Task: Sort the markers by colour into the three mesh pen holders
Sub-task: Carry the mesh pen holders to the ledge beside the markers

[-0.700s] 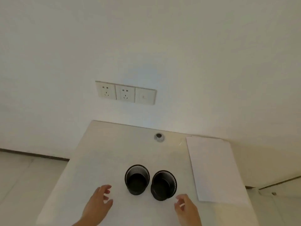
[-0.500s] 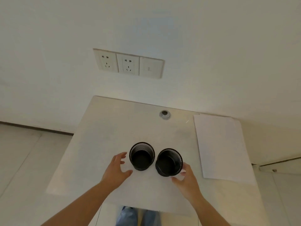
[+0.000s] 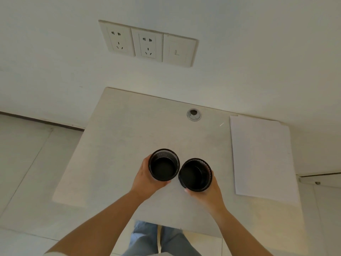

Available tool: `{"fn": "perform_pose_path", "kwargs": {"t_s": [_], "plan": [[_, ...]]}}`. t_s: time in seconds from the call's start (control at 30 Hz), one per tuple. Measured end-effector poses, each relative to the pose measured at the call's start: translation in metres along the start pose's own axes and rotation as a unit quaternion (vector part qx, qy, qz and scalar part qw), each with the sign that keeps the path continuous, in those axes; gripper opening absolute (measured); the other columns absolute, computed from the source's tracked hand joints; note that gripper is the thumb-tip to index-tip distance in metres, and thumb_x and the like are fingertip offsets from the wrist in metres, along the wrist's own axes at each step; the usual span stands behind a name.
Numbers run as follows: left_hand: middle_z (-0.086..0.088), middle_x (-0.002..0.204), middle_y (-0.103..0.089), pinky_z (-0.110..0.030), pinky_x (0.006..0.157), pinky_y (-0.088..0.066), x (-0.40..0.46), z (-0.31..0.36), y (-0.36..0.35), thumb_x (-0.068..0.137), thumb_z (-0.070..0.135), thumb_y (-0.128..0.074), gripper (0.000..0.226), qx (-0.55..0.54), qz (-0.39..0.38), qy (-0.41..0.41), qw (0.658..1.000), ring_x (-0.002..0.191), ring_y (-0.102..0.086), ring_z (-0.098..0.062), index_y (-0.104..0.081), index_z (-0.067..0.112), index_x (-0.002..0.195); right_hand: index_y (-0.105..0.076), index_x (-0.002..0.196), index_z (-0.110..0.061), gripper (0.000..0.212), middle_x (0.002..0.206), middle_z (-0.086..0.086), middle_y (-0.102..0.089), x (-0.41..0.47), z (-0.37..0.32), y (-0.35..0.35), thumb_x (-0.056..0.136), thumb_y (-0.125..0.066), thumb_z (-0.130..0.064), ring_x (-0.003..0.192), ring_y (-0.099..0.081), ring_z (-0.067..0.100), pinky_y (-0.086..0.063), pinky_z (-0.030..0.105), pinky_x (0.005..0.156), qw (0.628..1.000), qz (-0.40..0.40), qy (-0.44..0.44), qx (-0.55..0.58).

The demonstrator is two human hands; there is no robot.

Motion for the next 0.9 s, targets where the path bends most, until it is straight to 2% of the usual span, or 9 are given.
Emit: {"fn": "perform_pose_path", "kwargs": {"t_s": [0.13,0.27,0.4,0.47,0.53,0.63,0.7,0.8,0.9], "plan": [[0.011,0.123,-0.046,-0.026,0.091,-0.043,-0.002,-0.001,0.000,0.049,0.029,-0.088,0.090,-0.026,0.015,0.030,0.999,0.110,-0.049,-0.007,-0.035,0.036,0.122,-0.049,0.108,-0.041,0.074,0.105,-0.019,-0.057,0.004,-0.002,0.007,0.046,-0.088,-0.029,0.096,-0.055,-0.003,-0.039,0.005,0.075,0.999,0.025,-0.017,0.031],[0.011,0.120,-0.049,-0.022,0.085,-0.041,-0.011,-0.011,0.009,0.053,0.030,-0.087,0.086,-0.067,0.061,0.095,0.991,0.110,-0.049,-0.010,-0.038,0.027,0.124,-0.045,0.124,-0.022,0.081,0.110,-0.009,-0.054,0.009,0.006,0.004,0.056,-0.088,-0.018,0.102,-0.051,0.009,-0.038,0.006,0.072,0.997,0.005,-0.053,0.052],[0.009,0.112,-0.054,-0.020,0.078,-0.041,-0.038,-0.025,0.034,0.056,0.031,-0.087,0.077,-0.101,0.126,0.141,0.977,0.104,-0.053,-0.013,-0.040,0.026,0.118,-0.040,0.132,-0.014,0.081,0.117,-0.003,-0.052,0.010,-0.005,-0.012,0.063,-0.084,-0.018,0.105,-0.049,0.013,-0.042,0.013,0.077,0.996,-0.053,-0.045,0.059],[0.009,0.110,-0.057,-0.023,0.079,-0.043,-0.064,-0.037,0.051,0.055,0.032,-0.087,0.076,-0.113,0.159,0.158,0.968,0.102,-0.056,-0.013,-0.043,0.025,0.117,-0.040,0.132,-0.014,0.077,0.120,-0.001,-0.054,0.005,-0.016,-0.029,0.067,-0.081,-0.016,0.108,-0.051,0.015,-0.043,0.019,0.082,0.992,-0.099,-0.038,0.071],[0.008,0.110,-0.060,-0.029,0.085,-0.047,-0.096,-0.050,0.070,0.052,0.036,-0.085,0.078,-0.133,0.194,0.174,0.956,0.103,-0.058,-0.014,-0.045,0.024,0.118,-0.042,0.129,-0.016,0.068,0.117,-0.001,-0.057,-0.002,-0.031,-0.049,0.071,-0.078,-0.015,0.105,-0.055,0.014,-0.044,0.014,0.077,0.986,-0.142,-0.024,0.080],[0.007,0.109,-0.062,-0.036,0.092,-0.048,-0.154,-0.078,0.105,0.048,0.041,-0.078,0.076,-0.173,0.264,0.208,0.926,0.104,-0.059,-0.016,-0.046,0.026,0.115,-0.046,0.124,-0.016,0.057,0.114,0.000,-0.060,-0.016,-0.052,-0.088,0.075,-0.075,-0.014,0.104,-0.058,0.014,-0.046,0.019,0.077,0.974,-0.211,-0.011,0.079],[0.011,0.104,-0.062,-0.031,0.089,-0.047,-0.198,-0.102,0.129,0.048,0.042,-0.076,0.071,-0.198,0.317,0.234,0.898,0.103,-0.059,-0.014,-0.046,0.028,0.112,-0.047,0.121,-0.014,0.052,0.113,0.002,-0.062,-0.030,-0.066,-0.119,0.076,-0.074,-0.015,0.103,-0.060,0.015,-0.047,0.024,0.079,0.965,-0.257,-0.008,0.058],[0.011,0.107,-0.061,-0.029,0.092,-0.044,-0.266,-0.141,0.159,0.047,0.046,-0.074,0.070,-0.231,0.385,0.271,0.852,0.106,-0.057,-0.010,-0.045,0.032,0.109,-0.047,0.117,-0.014,0.046,0.108,0.000,-0.062,-0.053,-0.085,-0.171,0.079,-0.071,-0.019,0.092,-0.059,0.003,-0.046,0.009,0.062,0.949,-0.316,0.004,0.020],[0.005,0.110,-0.060,-0.034,0.096,-0.043,-0.332,-0.181,0.180,0.047,0.044,-0.076,0.071,-0.272,0.442,0.303,0.799,0.109,-0.056,-0.013,-0.043,0.031,0.109,-0.046,0.119,-0.013,0.046,0.105,-0.002,-0.061,-0.080,-0.108,-0.232,0.080,-0.069,-0.022,0.089,-0.057,-0.001,-0.044,0.011,0.060,0.928,-0.370,0.025,-0.026]]}}
Point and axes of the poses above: each hand's wrist, its own x-axis towards the middle knuckle, its own y-axis out of the back of the hand, z = x × y, the point moved 9 cm from there along x, towards the middle knuckle
